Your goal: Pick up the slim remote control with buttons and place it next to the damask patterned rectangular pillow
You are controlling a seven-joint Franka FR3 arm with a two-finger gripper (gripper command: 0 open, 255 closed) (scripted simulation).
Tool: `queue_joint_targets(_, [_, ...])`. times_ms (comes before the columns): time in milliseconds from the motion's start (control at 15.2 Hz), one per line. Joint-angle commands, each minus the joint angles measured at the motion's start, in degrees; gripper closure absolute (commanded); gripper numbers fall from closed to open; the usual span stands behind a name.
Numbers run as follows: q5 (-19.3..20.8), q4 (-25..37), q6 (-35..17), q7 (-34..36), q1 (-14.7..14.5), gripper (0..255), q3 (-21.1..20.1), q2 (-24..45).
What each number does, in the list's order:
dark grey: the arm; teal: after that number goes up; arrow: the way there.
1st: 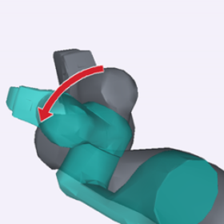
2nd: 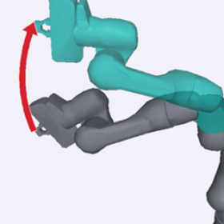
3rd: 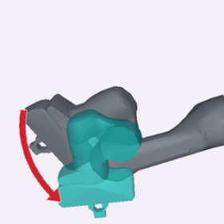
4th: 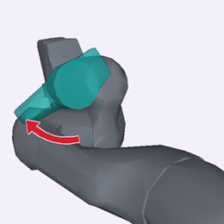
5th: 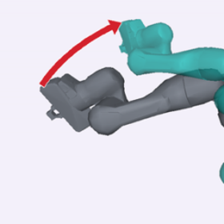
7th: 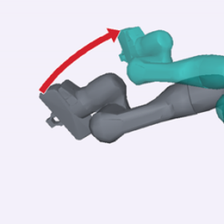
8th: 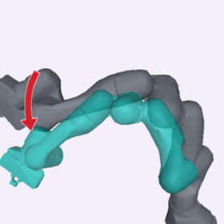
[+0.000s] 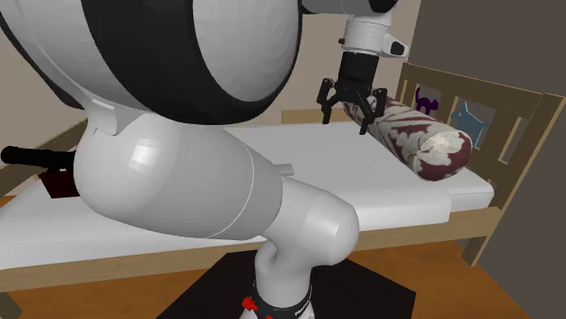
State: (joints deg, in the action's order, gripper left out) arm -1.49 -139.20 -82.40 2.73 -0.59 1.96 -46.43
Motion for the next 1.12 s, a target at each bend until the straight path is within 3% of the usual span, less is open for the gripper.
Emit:
queue_joint_targets(0, [0.0, 0.0, 0.0, 0.0, 0.0, 0, 0.0, 0.0])
queue_joint_targets(528, [-10.1, -10.5, -9.6, 18.1, -1.2, 0, -12.6, -5.0])
queue_joint_targets(1056, [-20.1, -14.3, -22.8, 36.1, -2.5, 0, -27.6, -0.5])
